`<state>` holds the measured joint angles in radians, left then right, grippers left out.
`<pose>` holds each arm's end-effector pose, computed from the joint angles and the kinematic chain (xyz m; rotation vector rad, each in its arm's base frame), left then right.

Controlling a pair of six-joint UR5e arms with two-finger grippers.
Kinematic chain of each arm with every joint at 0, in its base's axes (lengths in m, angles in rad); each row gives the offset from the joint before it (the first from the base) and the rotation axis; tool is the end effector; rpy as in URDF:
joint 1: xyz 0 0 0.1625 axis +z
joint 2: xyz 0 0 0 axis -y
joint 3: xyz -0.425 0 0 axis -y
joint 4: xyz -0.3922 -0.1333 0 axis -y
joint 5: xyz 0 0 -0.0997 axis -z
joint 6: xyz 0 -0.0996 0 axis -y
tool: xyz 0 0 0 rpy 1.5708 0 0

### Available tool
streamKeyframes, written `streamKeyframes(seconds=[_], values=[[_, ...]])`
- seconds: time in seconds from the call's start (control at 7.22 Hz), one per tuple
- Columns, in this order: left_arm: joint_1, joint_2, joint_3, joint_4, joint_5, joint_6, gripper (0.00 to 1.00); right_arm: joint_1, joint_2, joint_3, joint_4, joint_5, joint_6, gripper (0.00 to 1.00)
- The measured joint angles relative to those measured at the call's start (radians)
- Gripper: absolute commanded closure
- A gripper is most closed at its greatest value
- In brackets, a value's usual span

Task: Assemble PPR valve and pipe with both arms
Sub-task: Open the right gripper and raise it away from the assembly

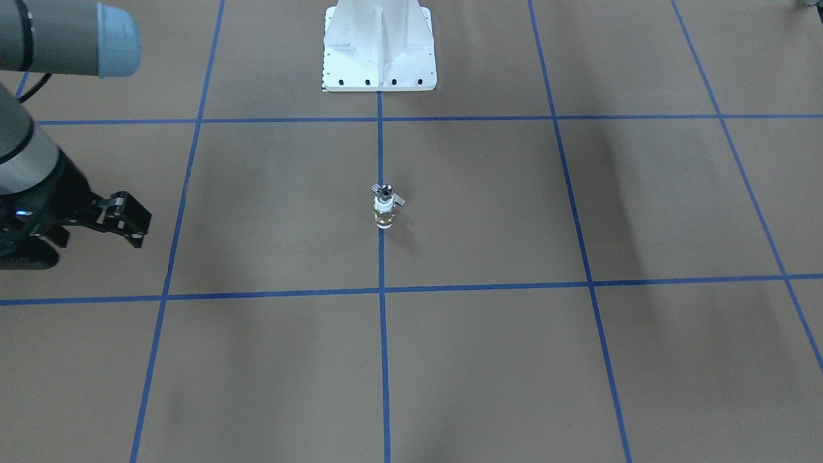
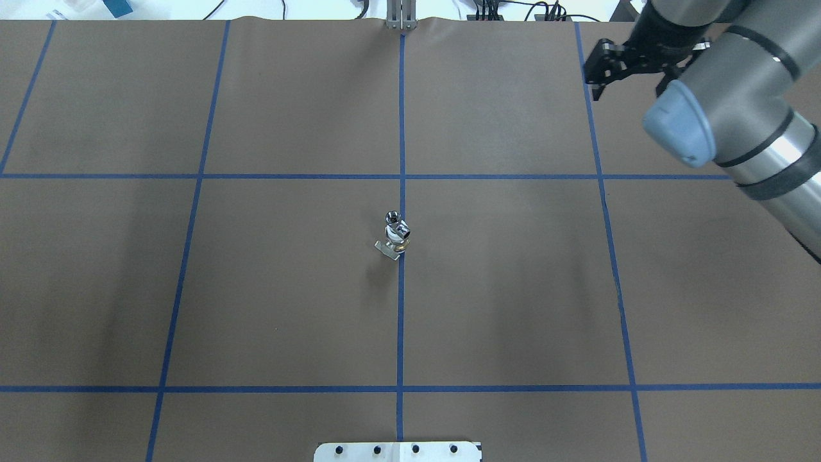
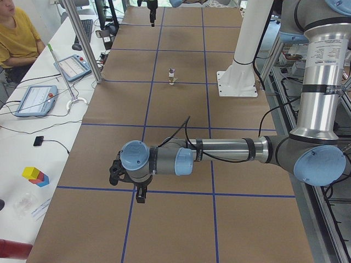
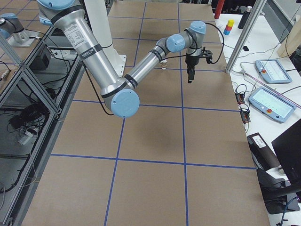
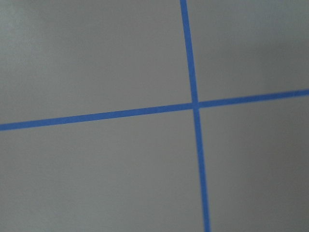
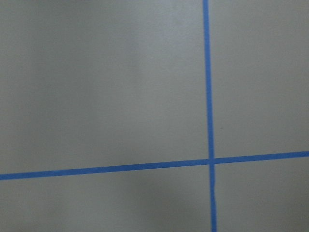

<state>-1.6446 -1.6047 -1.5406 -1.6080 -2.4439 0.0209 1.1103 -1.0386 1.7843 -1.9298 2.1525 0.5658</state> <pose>-0.0943 -0.5033 0.6457 0.0796 0.8702 -0.0316 -0.2085 -0.5970 0.3021 0.0453 -0.6844 -0.0113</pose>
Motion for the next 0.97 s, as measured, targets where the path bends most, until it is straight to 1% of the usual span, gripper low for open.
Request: streamKeyframes(seconds=[0.14, 0.42, 0.55, 0.97], values=[[0.0, 0.002, -0.029, 0.001, 0.028, 0.005, 0.0, 0.047, -0.067, 0.006, 0.005, 0.011, -0.12, 0.0], [0.001, 0.003, -0.08, 0.029, 0.108, 0.088, 0.0, 0.168, -0.203, 0.007, 0.01, 0.043, -0.372, 0.0], [0.0, 0.007, -0.087, 0.046, 0.122, 0.136, 0.0, 0.233, -0.263, 0.005, 0.011, 0.05, -0.481, 0.0], [-0.003, 0.062, -0.091, 0.049, 0.133, 0.171, 0.0, 0.373, -0.428, -0.005, 0.024, 0.057, -0.641, 0.0]])
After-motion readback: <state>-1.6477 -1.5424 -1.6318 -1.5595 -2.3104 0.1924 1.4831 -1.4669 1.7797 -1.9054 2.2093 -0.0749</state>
